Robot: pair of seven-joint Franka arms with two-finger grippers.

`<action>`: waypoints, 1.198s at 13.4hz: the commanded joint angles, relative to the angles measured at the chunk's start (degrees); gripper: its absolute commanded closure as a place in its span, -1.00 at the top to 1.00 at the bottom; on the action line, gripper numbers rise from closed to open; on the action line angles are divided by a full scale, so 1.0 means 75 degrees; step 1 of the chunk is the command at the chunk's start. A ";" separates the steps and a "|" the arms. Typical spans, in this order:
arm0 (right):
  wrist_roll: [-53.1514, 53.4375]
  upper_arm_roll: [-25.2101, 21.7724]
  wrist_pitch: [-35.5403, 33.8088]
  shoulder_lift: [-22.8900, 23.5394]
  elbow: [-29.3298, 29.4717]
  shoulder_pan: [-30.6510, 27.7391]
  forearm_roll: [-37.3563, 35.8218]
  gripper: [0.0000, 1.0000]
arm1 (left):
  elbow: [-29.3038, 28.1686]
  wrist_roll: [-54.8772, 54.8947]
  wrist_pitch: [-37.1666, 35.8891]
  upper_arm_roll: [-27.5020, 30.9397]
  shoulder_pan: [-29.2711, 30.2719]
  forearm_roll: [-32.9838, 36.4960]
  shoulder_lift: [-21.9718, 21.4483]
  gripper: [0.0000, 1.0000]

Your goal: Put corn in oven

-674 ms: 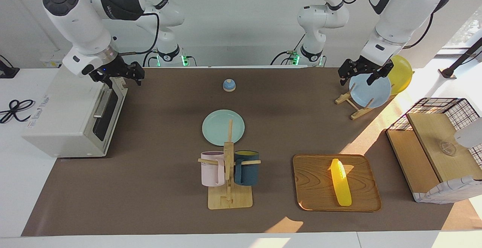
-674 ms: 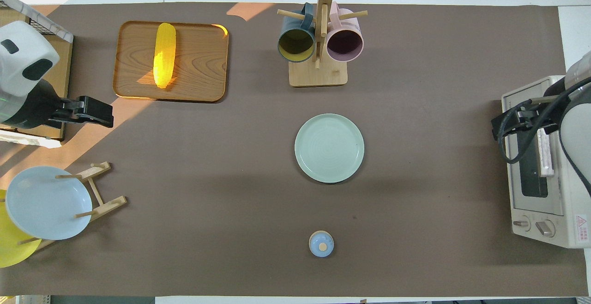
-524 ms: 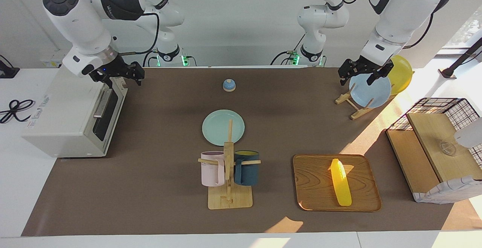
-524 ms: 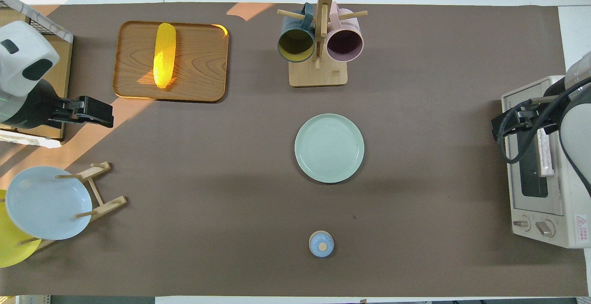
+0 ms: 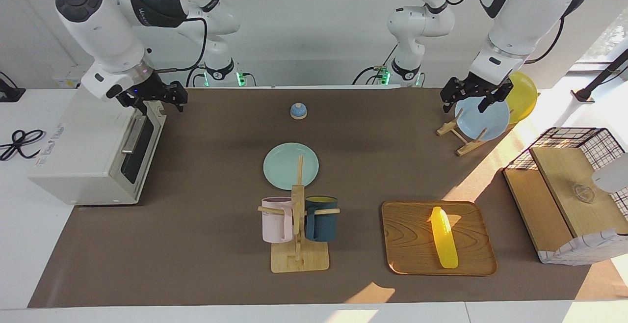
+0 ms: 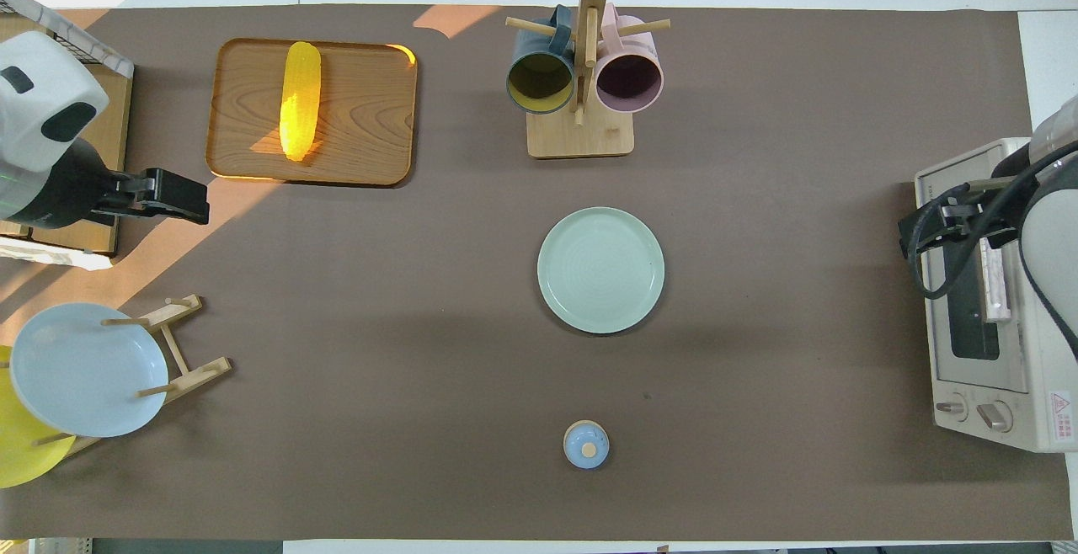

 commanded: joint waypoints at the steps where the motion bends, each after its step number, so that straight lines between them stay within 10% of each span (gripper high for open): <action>1: -0.0044 -0.0048 0.0532 -0.0455 -0.0848 -0.0173 -0.0079 -1.00 | -0.0059 -0.0029 0.0510 -0.0055 0.0040 0.0039 0.0024 1.00; 5: 0.0120 -0.0072 0.1821 -0.0701 -0.1716 -0.0746 -0.0830 -1.00 | 0.0220 0.0018 0.0851 -0.0055 0.0099 -0.0241 0.0677 1.00; 16: -0.0020 -0.0084 0.3241 -0.1228 -0.3369 -0.1627 -0.0819 -1.00 | 0.3597 0.1715 0.2781 -0.0020 0.0099 -0.0172 0.5589 1.00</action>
